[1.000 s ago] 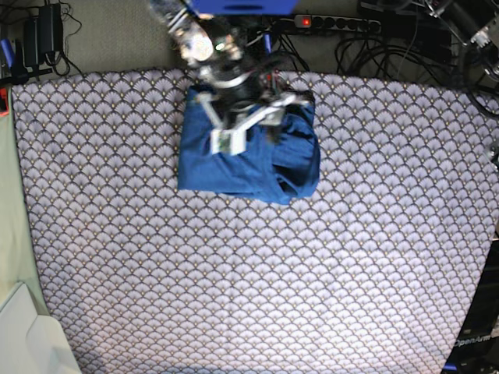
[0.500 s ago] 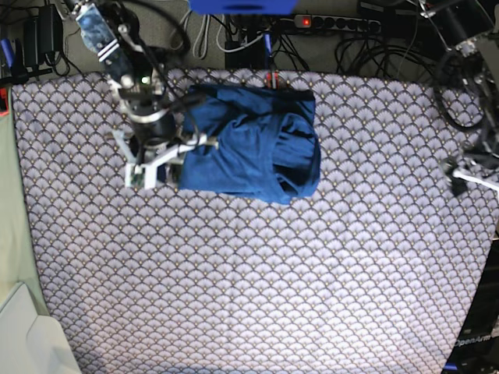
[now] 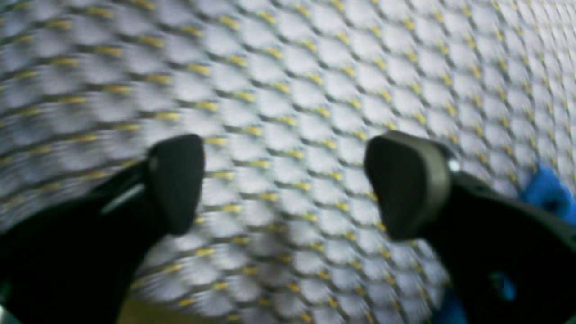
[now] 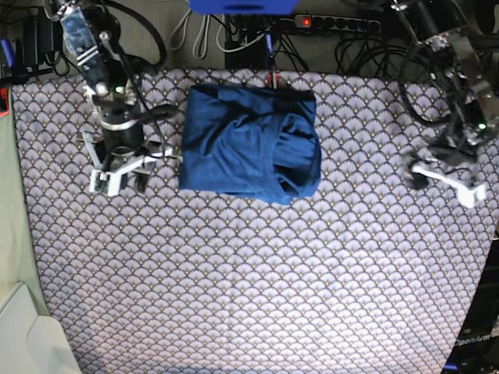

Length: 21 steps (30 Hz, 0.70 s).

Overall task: Fold the T-shirt properly
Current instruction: 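Lower the left gripper to the bundle's edge and grasp the fabric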

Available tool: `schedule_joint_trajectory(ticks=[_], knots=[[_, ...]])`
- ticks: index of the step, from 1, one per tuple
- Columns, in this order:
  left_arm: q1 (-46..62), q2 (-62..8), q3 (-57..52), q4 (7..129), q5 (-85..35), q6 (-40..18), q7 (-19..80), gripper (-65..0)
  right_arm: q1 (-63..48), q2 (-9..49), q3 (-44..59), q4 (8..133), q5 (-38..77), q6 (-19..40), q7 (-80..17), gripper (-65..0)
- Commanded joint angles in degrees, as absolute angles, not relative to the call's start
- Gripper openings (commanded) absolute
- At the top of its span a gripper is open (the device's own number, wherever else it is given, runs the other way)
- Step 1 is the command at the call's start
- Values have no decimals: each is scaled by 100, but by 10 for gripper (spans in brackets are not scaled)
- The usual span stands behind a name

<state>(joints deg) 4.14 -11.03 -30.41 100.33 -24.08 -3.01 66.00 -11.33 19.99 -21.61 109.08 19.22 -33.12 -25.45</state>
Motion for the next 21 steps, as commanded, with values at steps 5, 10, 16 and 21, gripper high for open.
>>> schedule_joint_trajectory(ticks=[5, 10, 16, 21], knots=[[585, -1130, -2281, 10431, -3020, -549, 6554, -11, -1086, 2158, -2149, 11002, 1868, -3336, -2422, -417], [541, -1112, -1402, 10422, -3108, -593, 6536, 0, -1077, 2167, -2149, 10993, 1868, -3336, -2422, -415], [207, -716, -637, 9974, -3099, -593, 6492, 0, -1042, 2176, -2149, 10993, 1868, -3336, -2422, -416], [-57, -400, -585, 9358, -3099, -593, 6492, 0, -1024, 2176, -2149, 10985, 1859, -3336, -2422, -415]])
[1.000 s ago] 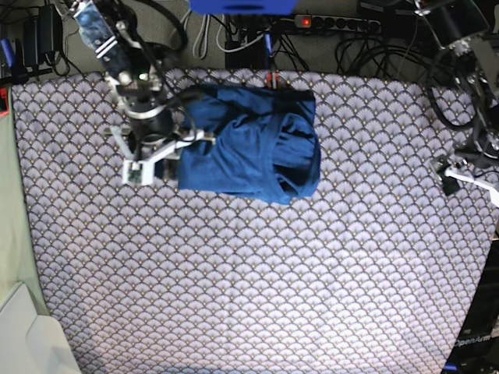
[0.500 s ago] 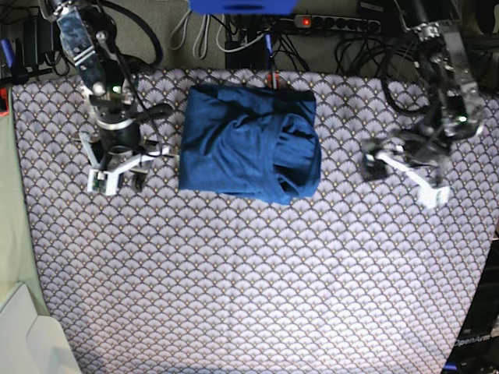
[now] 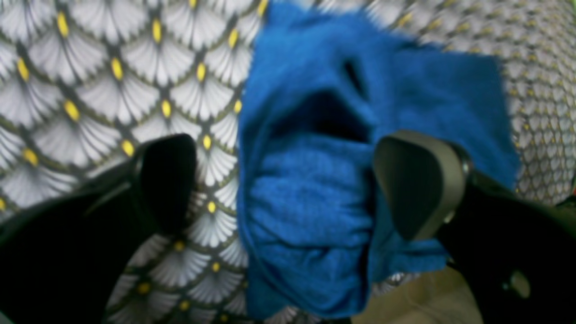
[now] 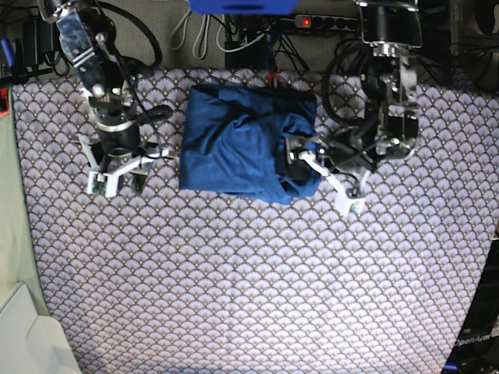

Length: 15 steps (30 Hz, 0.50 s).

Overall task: Fold the T-shirt properly
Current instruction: 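Lower the left gripper to the bundle's edge and grasp the fabric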

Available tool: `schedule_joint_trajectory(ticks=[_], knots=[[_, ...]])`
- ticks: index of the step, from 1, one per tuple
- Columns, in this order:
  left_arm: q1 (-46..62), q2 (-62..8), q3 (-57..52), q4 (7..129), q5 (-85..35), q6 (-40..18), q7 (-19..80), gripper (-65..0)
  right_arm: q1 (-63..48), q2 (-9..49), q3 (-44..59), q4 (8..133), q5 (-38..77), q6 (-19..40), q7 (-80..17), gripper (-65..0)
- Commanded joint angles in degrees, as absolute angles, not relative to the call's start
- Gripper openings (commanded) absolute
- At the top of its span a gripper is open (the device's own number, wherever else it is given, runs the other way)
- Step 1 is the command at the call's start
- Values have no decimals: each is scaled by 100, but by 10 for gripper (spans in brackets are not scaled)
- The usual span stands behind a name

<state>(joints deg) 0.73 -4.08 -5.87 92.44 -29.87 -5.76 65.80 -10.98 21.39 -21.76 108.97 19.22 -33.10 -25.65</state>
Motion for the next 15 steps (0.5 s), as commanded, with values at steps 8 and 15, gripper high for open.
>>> schedule_joint_trajectory(ticks=[8, 15], knots=[[-66, -277, -585, 8963, -3108, -593, 6492, 0, -1015, 2176, -2149, 10976, 1859, -3336, -2422, -415], [-75, -119, -48, 8655, -3064, -593, 6492, 0, -901, 2176, -2149, 10976, 1859, -3336, -2422, -415]])
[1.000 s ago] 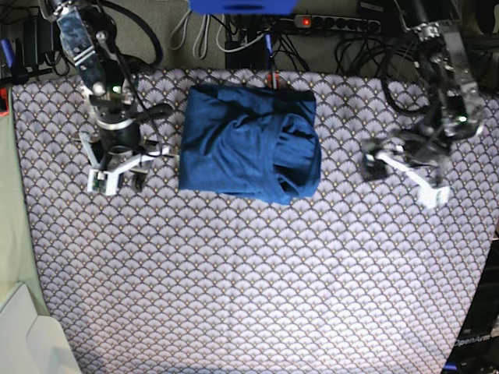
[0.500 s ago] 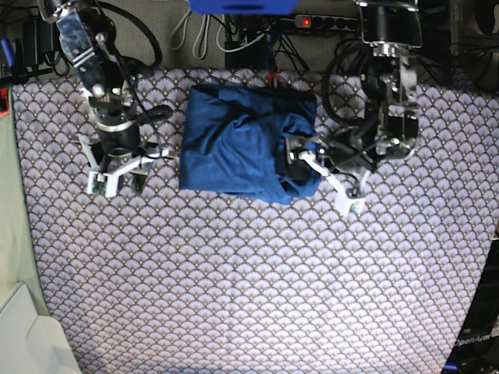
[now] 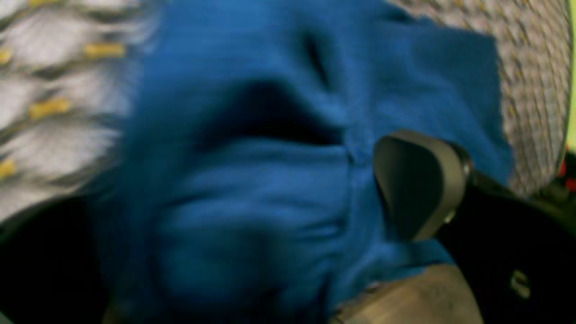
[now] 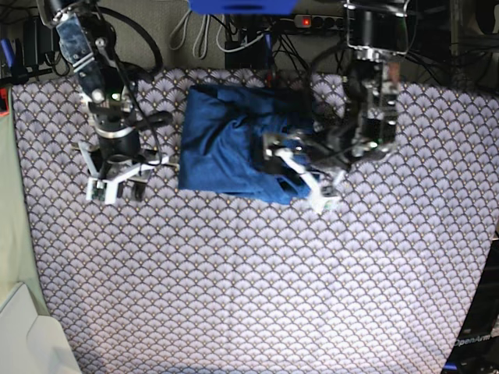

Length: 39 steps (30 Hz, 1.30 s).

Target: Fold the T-shirt properly

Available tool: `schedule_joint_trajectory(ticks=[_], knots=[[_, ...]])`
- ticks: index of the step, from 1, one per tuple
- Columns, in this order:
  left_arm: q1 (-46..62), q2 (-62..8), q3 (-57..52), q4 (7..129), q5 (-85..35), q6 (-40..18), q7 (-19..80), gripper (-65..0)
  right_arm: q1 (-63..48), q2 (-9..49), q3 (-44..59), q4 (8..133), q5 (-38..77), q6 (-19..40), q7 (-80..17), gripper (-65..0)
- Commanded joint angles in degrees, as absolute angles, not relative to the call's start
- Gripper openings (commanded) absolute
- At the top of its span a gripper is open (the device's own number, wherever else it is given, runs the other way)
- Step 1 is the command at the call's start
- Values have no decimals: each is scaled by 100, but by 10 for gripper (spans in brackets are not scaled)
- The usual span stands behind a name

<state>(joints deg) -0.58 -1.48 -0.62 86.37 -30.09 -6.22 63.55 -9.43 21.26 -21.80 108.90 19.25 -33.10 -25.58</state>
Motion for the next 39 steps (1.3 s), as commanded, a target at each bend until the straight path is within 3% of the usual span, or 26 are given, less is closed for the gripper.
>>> schedule_joint_trajectory(ticks=[1, 13, 16, 21, 24, 27, 34, 39], knots=[[-75, -119, 13, 8611, -3055, -593, 6484, 0, -901, 2176, -2149, 10976, 1859, -3336, -2422, -415], [-57, -171, 462, 8497, -3081, -585, 6281, -2, -892, 2185, -2141, 10976, 1851, -3336, -2422, -416], [-66, -171, 462, 8497, -3046, -593, 6281, -139, -892, 2185, -2141, 10976, 1851, -3336, -2422, -416], [-75, -171, 462, 8497, -3037, -593, 6255, -486, -892, 2185, -2141, 10976, 1851, -3336, -2422, -416], [-145, -180, 462, 8497, -3029, -558, 6290, -600, -892, 2185, -2141, 10976, 1851, -3336, -2422, -416], [-198, -268, 470, 8497, -2993, -549, 6290, -649, -901, 2185, -2141, 10976, 1851, -3336, -2422, -416], [-409, -224, 514, 8505, -2088, -549, 6642, -647, -901, 2185, -2141, 10976, 1851, -3336, -2422, -416], [-690, -251, 1516, 8514, -1262, -549, 6747, -647, -945, 2149, -1745, 10976, 1851, -3336, -2422, -416]])
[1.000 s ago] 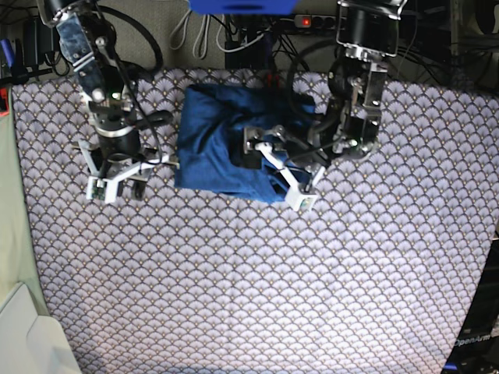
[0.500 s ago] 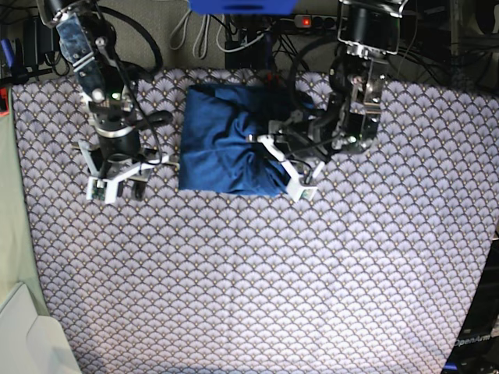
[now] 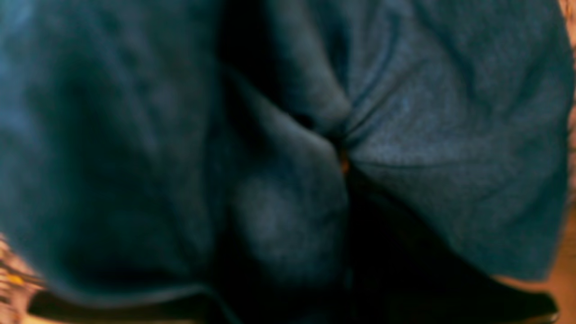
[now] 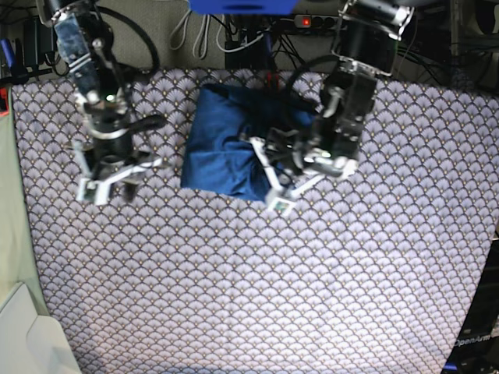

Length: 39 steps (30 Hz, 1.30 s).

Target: Fold the T-shirt properly

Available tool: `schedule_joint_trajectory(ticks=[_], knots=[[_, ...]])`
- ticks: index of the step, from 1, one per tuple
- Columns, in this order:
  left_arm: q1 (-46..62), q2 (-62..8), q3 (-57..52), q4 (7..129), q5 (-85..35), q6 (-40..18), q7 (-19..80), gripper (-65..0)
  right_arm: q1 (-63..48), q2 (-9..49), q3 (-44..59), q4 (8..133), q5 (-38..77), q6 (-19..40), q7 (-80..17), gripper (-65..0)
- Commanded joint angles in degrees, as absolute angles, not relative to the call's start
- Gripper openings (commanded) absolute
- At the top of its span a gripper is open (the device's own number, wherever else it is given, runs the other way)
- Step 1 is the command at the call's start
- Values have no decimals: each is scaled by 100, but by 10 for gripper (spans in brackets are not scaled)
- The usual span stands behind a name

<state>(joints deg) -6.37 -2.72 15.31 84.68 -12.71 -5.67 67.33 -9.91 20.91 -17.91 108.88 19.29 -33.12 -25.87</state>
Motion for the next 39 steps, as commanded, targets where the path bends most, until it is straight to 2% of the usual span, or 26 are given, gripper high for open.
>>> schedule_joint_trajectory(ticks=[1, 7, 16, 20, 28, 39], knots=[[-743, -242, 1666, 8514, -1103, -549, 6747, -647, -945, 2149, -1666, 10976, 1851, -3336, -2422, -416], [-1156, -233, 2932, 8497, -207, -549, 6747, -647, -989, 2149, -848, 10976, 1859, -3336, -2422, -416], [-1745, -233, 3855, 8497, 391, -593, 6695, -647, -1174, 1807, 497, 10914, 1859, -3327, -2422, -413], [-2053, -233, 4233, 8259, 382, -593, 6677, -647, -1182, 1543, 1103, 10800, 1859, -2923, -2431, -414], [-2554, -286, 5569, 7398, 391, -593, 5508, -647, -1095, 1015, 2273, 10738, 1851, -2123, -2905, -416], [-3407, -233, 6774, 6686, 391, -593, 4505, -647, -1103, 1024, 2668, 10738, 1842, -2035, -2941, -416]])
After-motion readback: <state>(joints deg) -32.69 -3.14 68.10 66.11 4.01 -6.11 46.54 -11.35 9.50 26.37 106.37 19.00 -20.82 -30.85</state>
